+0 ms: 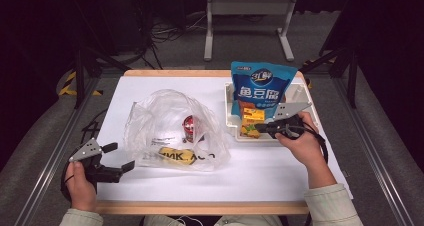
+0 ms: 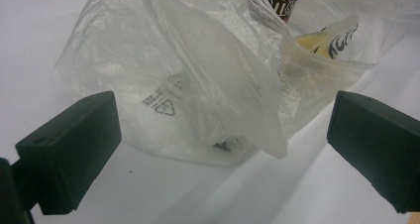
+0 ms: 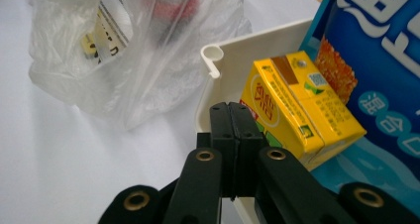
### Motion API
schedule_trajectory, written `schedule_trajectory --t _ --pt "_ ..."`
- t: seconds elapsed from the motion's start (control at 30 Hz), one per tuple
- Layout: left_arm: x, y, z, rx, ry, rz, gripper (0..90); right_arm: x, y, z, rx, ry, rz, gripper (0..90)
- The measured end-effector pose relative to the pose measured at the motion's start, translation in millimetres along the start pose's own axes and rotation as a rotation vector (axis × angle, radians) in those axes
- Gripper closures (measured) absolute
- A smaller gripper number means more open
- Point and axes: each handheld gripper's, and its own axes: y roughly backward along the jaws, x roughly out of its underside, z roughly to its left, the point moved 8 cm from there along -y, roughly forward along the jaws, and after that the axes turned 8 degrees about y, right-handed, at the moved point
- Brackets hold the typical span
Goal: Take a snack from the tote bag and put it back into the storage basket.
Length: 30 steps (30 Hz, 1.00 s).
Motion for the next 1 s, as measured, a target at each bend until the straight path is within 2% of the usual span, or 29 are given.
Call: schedule_trajectory --t 0.47,0.83,1.0 --pt "0.4 1.4 0.4 -0.003 0.001 0.000 0.9 24.8 -16.6 -10.3 0.033 -0.071 0.084 90.0" --pt "0.7 1.4 0.5 -0.002 0.002 0.000 0.9 39.8 -28.3 -14.3 0.049 -0.086 0.149 90.0" --pt "0.5 1.3 0.7 -0.001 0.005 -0.004 0.9 42.9 -30.7 -15.1 0.047 -0.090 0.153 90.0"
